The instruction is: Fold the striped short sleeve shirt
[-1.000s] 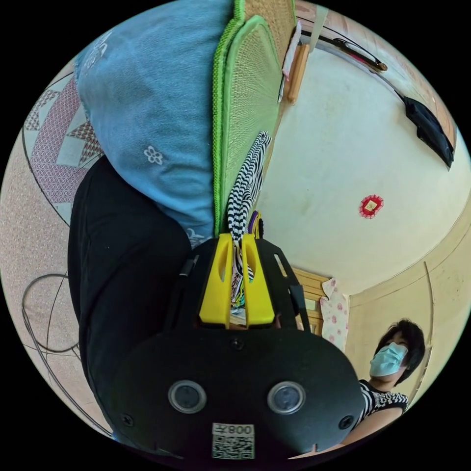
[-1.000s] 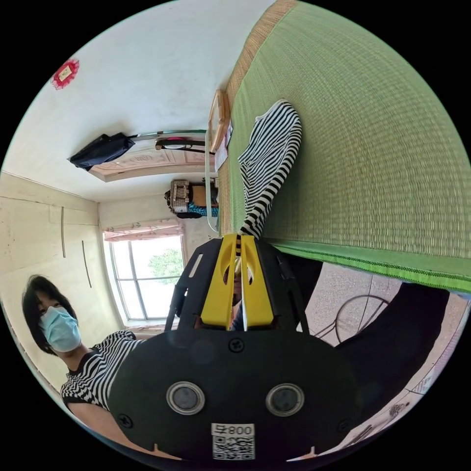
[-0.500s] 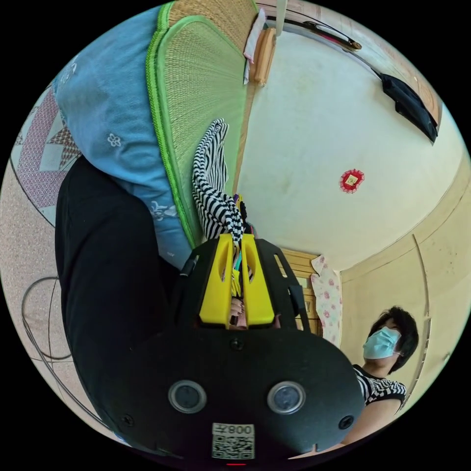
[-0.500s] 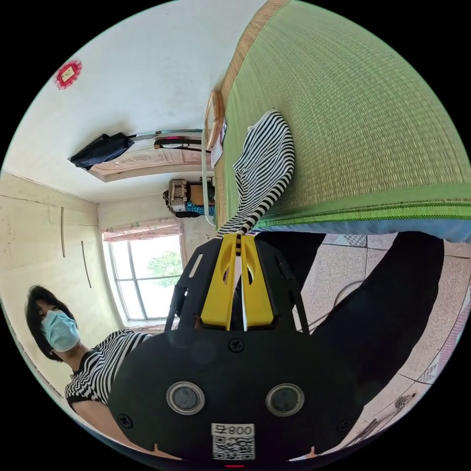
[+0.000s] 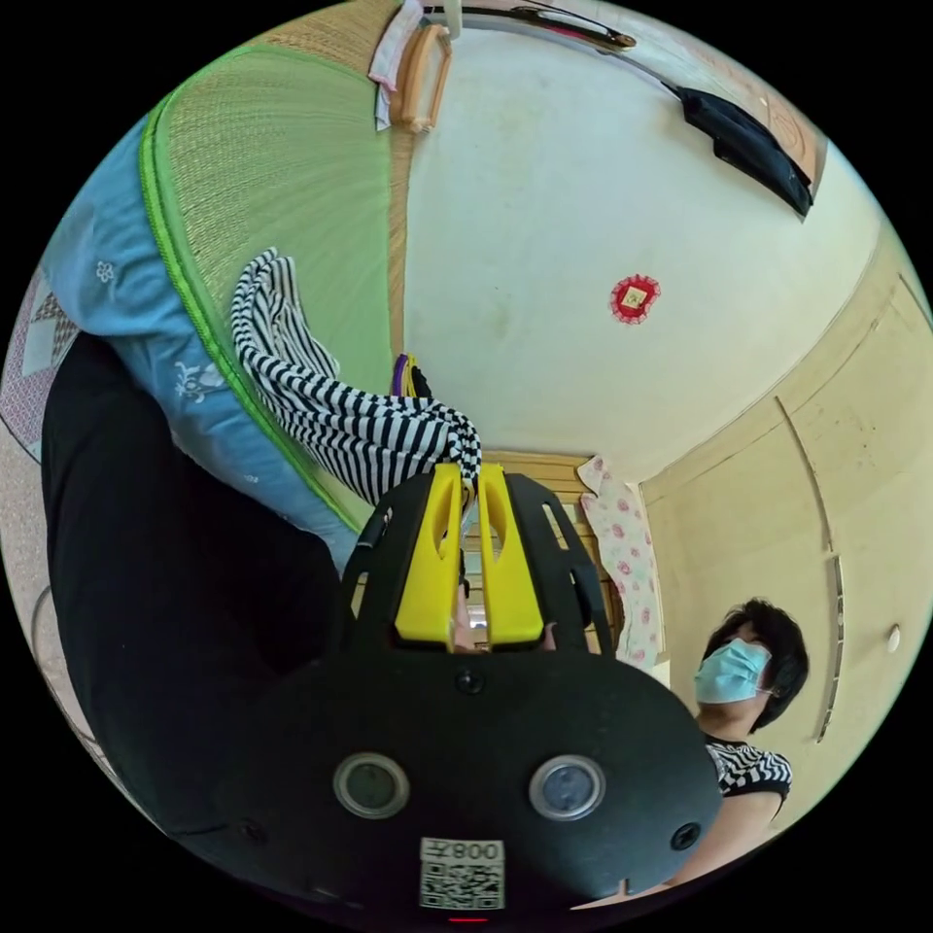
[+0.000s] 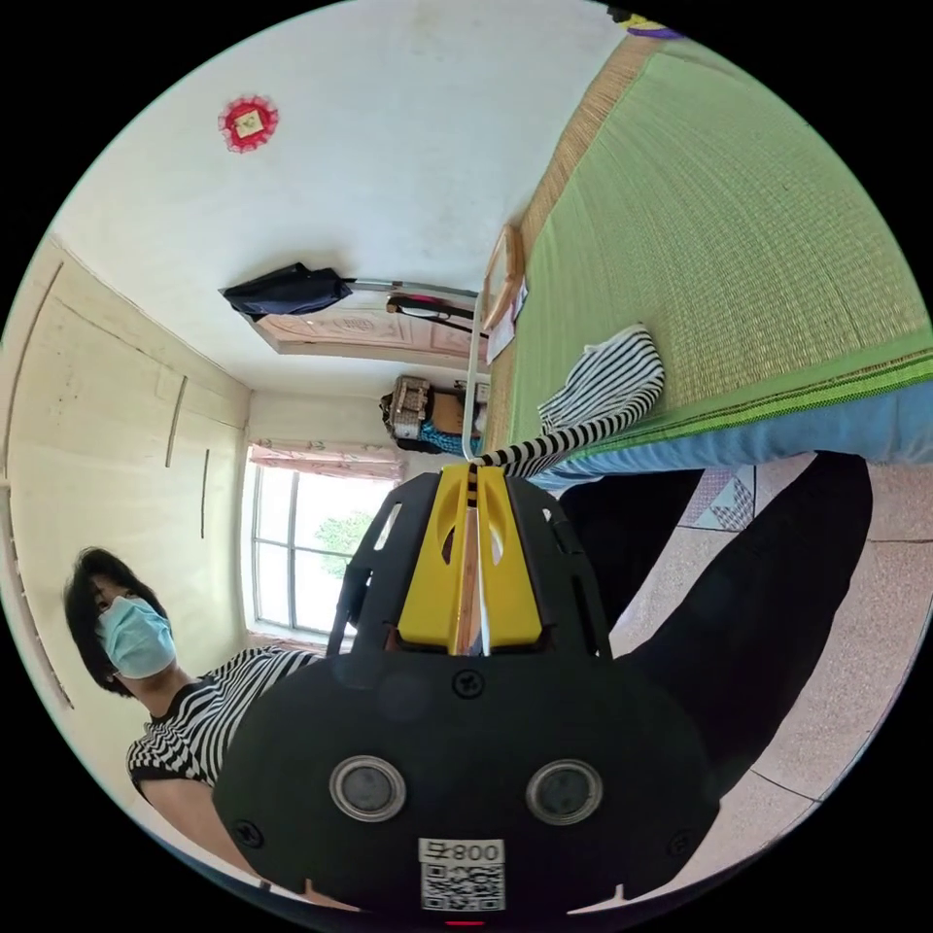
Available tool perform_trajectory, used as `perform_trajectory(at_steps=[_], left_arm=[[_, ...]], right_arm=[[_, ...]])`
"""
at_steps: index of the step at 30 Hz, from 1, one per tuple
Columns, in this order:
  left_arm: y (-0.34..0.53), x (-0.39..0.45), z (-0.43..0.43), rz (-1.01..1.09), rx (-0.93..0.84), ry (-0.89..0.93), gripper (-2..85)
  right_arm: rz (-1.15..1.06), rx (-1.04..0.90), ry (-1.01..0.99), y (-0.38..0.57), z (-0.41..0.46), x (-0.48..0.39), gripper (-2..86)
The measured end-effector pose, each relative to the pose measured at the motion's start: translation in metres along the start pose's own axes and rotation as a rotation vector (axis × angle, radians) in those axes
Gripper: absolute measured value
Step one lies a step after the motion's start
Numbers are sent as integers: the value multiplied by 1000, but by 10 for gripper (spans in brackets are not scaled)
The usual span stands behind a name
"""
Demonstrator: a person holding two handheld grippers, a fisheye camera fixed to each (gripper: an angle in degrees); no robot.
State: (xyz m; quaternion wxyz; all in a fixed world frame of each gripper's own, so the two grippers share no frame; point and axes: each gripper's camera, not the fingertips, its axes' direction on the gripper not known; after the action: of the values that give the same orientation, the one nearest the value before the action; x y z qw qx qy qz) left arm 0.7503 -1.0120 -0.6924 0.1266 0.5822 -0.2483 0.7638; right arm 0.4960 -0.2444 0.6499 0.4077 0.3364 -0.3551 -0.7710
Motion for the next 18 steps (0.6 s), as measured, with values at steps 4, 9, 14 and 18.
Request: perform_trajectory(at_steps=[4,9,14,18], left_arm=[[-6,47,11,46,-34,31,28],[-15,104,28,95,-78,55,28],[-30,160,51,132,-130,72,28],[-49,208,77,153,-175,83,28]], right_arm=[[-62,44,-38,23,-31,-4,9],[-133,89,-68,51,-68,-7,10],[-201,143,-93,81,-113,-6,10],[-241,178,-96,98,-142,-4,9]])
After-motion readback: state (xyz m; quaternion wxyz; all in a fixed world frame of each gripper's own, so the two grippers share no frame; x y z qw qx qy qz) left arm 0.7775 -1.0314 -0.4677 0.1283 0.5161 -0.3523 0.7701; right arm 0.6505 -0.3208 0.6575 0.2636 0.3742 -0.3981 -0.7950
